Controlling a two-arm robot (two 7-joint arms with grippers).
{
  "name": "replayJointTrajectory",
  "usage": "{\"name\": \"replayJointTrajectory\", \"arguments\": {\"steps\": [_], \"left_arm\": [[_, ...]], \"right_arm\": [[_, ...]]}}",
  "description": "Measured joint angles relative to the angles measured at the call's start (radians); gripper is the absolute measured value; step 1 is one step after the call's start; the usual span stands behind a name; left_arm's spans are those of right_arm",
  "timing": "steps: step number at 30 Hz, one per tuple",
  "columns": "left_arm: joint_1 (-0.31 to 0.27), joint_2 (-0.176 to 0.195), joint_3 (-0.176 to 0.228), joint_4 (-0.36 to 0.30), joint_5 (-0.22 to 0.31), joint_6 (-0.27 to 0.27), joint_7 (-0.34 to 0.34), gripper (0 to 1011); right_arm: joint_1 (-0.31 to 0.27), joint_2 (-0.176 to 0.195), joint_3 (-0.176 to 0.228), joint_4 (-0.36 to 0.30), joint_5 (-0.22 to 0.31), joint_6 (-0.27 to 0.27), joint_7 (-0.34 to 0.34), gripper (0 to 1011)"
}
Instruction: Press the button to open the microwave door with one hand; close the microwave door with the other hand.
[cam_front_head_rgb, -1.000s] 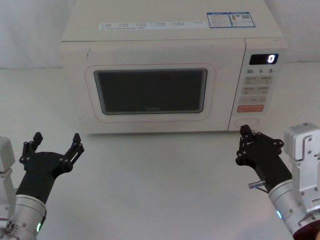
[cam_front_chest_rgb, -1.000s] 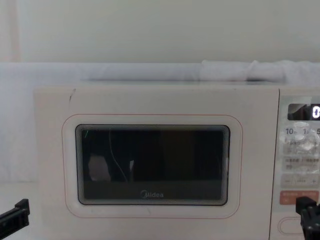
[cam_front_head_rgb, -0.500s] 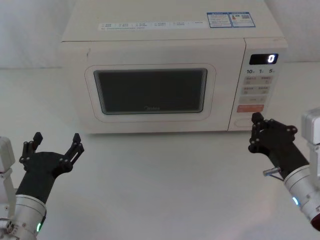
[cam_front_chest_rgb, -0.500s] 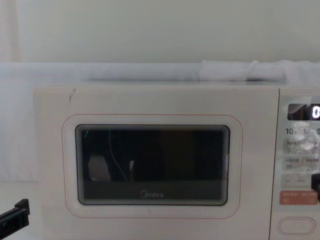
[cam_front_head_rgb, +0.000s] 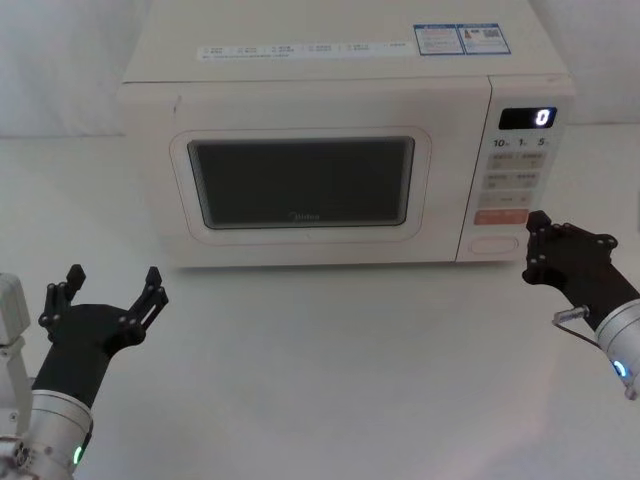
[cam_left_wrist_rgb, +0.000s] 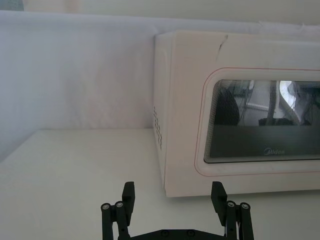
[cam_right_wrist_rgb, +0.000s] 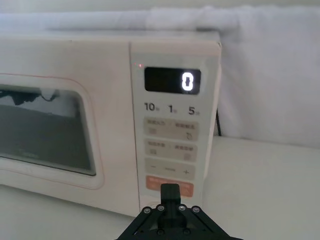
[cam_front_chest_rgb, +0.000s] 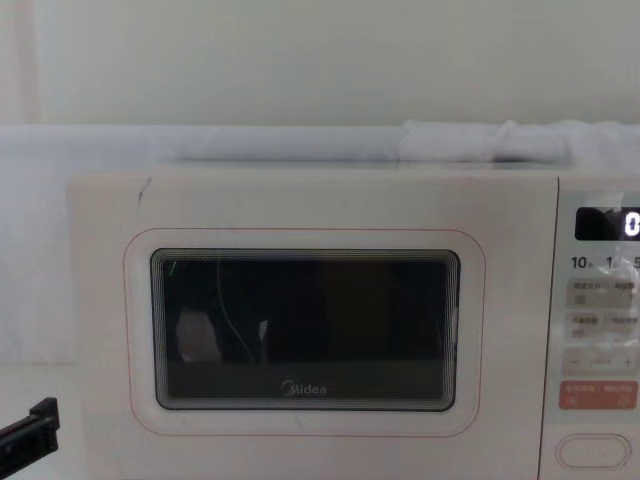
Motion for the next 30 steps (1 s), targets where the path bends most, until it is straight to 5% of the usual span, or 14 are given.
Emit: {"name": "replayJointTrajectory", "arguments": {"steps": [17, 30], "left_arm": [[0.000, 0.000, 0.000, 0.000, 0.000, 0.000, 0.000, 1001], [0.000, 0.000, 0.000, 0.000, 0.000, 0.000, 0.000, 1001]], "right_arm": [[0.081, 0.004, -0.016, 0.094, 0.035, 0.119, 0.006, 0], [0.099, 0.006, -0.028, 0.147, 0.044, 0.138, 0.006, 0]]}}
